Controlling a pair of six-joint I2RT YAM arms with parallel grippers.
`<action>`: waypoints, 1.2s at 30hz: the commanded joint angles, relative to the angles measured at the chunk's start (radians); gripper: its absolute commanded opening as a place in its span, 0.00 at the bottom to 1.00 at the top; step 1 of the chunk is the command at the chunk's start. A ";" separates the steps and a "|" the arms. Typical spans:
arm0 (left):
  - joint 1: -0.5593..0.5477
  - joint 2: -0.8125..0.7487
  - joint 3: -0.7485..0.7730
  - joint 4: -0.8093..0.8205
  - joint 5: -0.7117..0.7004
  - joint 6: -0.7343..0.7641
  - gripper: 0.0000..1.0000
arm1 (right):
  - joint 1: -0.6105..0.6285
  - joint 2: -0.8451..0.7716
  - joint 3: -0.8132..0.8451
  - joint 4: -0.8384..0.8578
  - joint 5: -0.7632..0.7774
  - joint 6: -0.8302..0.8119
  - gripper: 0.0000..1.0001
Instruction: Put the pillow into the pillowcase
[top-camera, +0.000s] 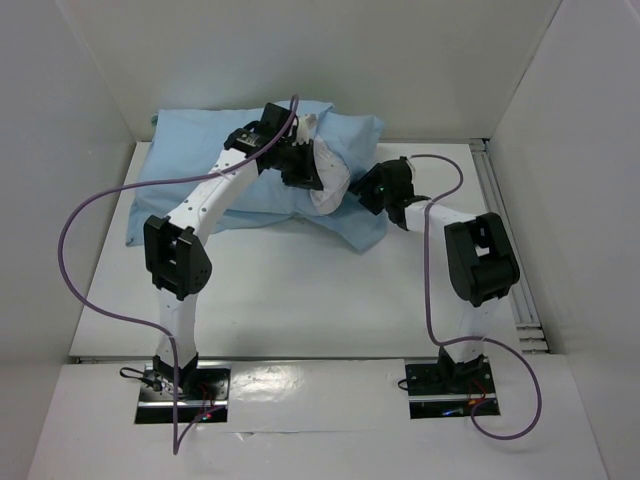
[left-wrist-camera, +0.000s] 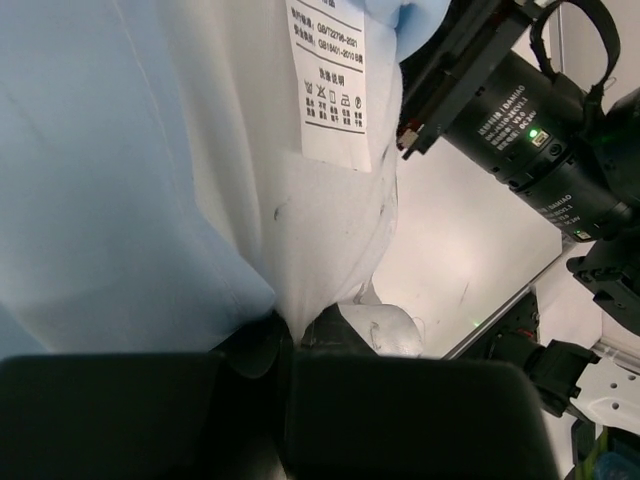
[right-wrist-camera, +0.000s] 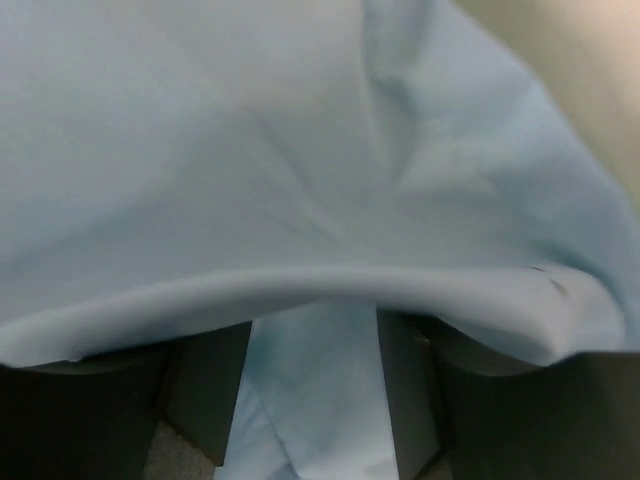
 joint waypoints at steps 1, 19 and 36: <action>0.019 -0.013 0.035 0.045 0.041 -0.006 0.00 | -0.011 -0.076 -0.046 0.181 0.047 0.036 0.61; 0.019 -0.013 0.036 0.054 0.073 -0.024 0.00 | 0.043 -0.019 -0.003 0.220 0.120 0.010 0.00; 0.037 0.057 0.048 0.131 0.065 -0.078 0.00 | 0.052 -0.401 -0.201 -0.059 0.125 -0.196 0.00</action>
